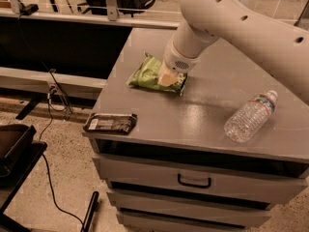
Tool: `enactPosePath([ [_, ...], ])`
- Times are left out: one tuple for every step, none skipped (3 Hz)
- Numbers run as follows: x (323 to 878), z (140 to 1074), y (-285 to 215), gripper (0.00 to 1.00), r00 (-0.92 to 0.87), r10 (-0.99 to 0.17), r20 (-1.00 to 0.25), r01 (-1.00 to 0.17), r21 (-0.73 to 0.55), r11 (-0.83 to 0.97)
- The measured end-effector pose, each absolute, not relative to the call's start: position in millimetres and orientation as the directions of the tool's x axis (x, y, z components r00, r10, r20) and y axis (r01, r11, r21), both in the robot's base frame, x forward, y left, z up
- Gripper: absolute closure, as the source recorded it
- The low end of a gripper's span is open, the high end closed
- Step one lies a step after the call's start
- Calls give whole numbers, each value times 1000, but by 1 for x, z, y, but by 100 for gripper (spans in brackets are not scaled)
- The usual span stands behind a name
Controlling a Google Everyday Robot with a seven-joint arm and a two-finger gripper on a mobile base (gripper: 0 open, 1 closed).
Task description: Move green jalapeno chip bag near rxbar chocolate
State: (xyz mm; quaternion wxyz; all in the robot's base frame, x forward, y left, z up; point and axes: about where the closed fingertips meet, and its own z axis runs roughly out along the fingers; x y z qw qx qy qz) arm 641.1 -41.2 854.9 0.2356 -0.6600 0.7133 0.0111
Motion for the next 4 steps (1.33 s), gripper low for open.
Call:
enactPosePath([
  [641,855,-41,100,-18,-936,-351,-947,-295,129],
  [632,882,-44,100,26,-931,-364,-927,-357,113],
  [615,913,-38,100,100,-925,-367,-907,-417,68],
  [602,924,-31,100,143,-917,-372,-901,-433,35],
])
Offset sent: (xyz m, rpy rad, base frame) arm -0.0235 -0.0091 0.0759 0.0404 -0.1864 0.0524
